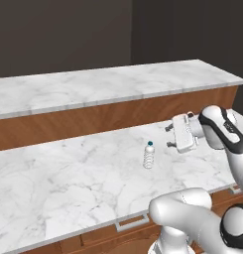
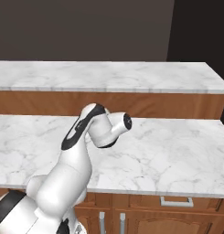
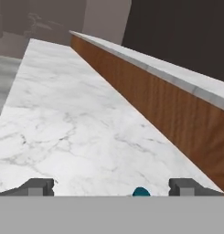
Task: Place the drinks on the dining counter in a tight cluster.
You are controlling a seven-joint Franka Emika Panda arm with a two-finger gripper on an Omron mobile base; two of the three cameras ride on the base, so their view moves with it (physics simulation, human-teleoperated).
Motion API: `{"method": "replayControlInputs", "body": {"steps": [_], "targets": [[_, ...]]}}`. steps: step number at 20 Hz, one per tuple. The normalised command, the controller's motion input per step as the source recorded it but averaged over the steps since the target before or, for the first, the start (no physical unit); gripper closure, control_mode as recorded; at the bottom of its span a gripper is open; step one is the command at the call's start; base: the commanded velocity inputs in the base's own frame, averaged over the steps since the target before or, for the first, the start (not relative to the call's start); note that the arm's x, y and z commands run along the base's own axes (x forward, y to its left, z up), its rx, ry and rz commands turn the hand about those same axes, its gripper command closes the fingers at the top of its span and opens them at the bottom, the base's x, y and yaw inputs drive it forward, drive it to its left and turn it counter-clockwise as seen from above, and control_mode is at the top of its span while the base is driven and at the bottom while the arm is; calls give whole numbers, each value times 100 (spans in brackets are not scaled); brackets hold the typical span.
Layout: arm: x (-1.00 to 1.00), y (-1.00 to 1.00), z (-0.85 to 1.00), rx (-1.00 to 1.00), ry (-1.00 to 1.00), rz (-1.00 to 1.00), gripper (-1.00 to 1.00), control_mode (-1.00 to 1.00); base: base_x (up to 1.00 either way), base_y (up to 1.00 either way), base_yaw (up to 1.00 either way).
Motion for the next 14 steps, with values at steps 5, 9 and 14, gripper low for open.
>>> {"method": "replayControlInputs", "body": {"steps": [5, 9, 14], "targets": [[28, 0, -79, 0, 0, 0, -100, -100, 0, 0, 0], [39, 0, -87, 0, 1, 0, -100, -100, 0, 0, 0], [33, -1, -65, 2, 5, 0, -100, -100, 0, 0, 0]]}}
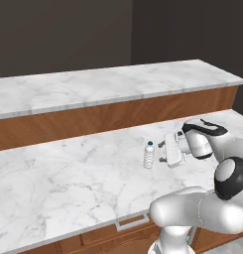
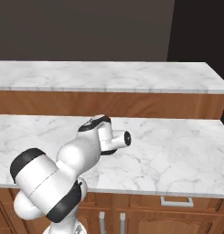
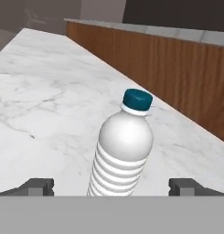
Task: Place the drinks on the dining counter in a tight cluster.
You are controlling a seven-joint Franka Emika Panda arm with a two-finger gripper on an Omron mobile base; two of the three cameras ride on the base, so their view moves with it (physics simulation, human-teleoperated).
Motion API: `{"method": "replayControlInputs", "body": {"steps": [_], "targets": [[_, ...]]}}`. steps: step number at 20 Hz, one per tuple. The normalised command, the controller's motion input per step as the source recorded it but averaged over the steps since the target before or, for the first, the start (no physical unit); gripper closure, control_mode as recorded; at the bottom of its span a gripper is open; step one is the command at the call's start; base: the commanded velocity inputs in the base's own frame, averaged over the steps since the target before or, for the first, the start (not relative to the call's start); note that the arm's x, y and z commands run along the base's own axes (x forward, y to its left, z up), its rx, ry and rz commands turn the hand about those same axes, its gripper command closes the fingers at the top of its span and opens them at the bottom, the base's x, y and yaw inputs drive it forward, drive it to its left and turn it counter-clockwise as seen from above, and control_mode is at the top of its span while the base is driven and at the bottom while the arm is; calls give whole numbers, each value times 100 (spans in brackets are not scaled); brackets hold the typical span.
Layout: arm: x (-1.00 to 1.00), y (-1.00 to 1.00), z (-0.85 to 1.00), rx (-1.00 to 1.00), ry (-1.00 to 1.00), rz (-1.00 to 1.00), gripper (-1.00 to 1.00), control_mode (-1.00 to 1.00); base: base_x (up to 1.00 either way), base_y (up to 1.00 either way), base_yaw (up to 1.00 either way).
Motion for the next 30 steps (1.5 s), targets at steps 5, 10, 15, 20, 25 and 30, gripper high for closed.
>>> {"method": "replayControlInputs", "body": {"steps": [5, 10, 15, 20, 25, 30], "targets": [[23, -4, -35, 2, 5, 0, -100, -100, 0, 0, 0], [-5, -1, 0, 3, 0, 4, -100, -100, 0, 0, 0], [-24, 0, 1, 3, 0, 8, -100, -100, 0, 0, 0], [-4, 7, 10, 1, 1, 6, -100, -100, 0, 0, 0], [14, 15, 13, 0, 1, 0, -100, -100, 0, 0, 0], [22, 1, 1, 0, 3, -3, -100, -100, 0, 0, 0]]}}
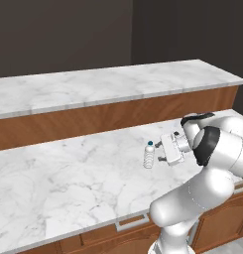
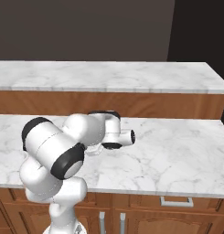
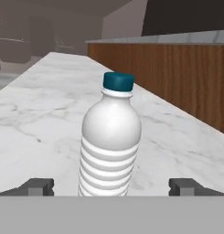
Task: Place the drinks on the dining counter in a tight cluster.
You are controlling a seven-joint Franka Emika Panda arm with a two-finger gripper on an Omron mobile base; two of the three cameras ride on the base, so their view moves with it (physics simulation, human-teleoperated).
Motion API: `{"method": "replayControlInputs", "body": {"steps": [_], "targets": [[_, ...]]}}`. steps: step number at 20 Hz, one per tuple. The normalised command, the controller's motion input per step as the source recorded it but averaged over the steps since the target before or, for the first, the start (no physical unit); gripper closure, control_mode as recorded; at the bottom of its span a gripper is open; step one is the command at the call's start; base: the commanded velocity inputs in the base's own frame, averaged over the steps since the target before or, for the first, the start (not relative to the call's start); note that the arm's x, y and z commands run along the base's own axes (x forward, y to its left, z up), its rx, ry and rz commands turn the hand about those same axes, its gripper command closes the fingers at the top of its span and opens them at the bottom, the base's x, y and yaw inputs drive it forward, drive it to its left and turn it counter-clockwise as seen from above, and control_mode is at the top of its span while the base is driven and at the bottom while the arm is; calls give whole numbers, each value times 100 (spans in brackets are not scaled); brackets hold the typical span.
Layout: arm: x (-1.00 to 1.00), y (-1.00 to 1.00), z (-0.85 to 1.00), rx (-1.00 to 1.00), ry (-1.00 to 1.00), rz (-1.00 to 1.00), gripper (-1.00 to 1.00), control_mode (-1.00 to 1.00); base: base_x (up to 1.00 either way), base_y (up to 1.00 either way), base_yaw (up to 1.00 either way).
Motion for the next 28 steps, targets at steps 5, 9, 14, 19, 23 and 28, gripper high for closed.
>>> {"method": "replayControlInputs", "body": {"steps": [5, 9, 14, 19, 23, 28], "targets": [[0, 0, 0, 0, 0, 0, -100, -100, 0, 0, 0], [0, 0, 0, 0, 0, 0, -100, -100, 0, 0, 0], [0, 7, 0, 0, 0, 0, -100, -100, 0, 0, 0], [0, 14, 0, 0, 0, 0, -100, -100, 0, 0, 0], [0, 12, 0, 0, 1, 0, -100, -100, 0, 0, 0], [-3, 14, 0, 0, 4, 0, -100, -100, 0, 0, 0]]}}
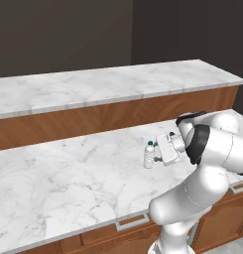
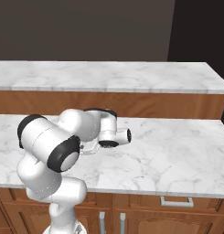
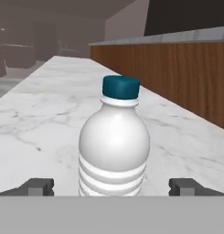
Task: Place the drinks on the dining counter in a tight cluster.
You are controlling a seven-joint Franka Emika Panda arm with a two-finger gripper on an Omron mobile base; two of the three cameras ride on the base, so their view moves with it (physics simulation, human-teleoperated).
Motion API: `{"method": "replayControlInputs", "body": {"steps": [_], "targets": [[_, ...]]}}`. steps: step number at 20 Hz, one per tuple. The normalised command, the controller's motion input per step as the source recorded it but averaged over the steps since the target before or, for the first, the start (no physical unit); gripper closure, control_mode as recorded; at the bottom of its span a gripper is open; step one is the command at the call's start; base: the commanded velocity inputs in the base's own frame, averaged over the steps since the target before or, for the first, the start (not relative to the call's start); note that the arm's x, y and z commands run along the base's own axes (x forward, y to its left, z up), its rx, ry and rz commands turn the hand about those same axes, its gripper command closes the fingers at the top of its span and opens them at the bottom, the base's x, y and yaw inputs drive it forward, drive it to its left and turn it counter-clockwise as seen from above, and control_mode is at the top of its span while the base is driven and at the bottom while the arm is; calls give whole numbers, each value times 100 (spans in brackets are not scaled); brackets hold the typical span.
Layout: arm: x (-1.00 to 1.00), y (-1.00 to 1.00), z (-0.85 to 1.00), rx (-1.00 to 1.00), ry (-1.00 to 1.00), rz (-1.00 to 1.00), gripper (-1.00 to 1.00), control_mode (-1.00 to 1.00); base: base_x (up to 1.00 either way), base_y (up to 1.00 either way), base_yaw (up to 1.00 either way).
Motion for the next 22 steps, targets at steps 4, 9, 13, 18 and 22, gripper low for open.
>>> {"method": "replayControlInputs", "body": {"steps": [4, 9, 13, 18, 22], "targets": [[-1, 23, 0, 0, 7, 3, -100, -100, 0, 0, 0], [-1, 16, 0, 0, 5, 3, -100, -100, 0, 0, 0], [0, 6, 0, 0, 4, 2, -100, -100, 0, 0, 0], [0, 0, 0, 0, 0, 0, 100, -100, 0, 0, 0], [0, 0, 0, 0, 0, 0, 100, -100, 0, 0, 0]]}}
